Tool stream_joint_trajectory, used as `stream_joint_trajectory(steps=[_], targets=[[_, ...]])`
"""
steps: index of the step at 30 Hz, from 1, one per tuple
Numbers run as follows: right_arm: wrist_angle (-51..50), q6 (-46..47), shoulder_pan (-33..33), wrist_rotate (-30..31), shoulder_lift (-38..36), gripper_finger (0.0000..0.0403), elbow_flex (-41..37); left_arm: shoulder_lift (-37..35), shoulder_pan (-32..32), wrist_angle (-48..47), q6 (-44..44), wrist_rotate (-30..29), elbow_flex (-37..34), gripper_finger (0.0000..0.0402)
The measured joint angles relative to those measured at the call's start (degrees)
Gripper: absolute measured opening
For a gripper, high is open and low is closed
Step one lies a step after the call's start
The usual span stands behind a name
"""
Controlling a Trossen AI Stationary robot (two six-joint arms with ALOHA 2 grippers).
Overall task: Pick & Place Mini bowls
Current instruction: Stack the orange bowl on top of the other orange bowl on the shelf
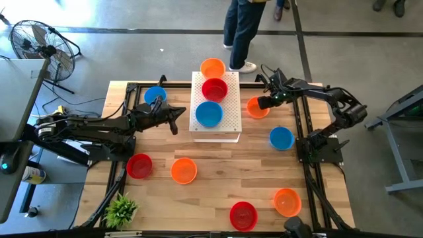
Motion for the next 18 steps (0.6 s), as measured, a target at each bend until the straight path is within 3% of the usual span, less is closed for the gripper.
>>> stream_joint_trajectory(steps=[18], targets=[[-0.76,-1.14,-0.20,-0.70,-1.76,0.0001,0.02,0.00,0.00,0.00,-0.02,0.28,0.00,0.0000]])
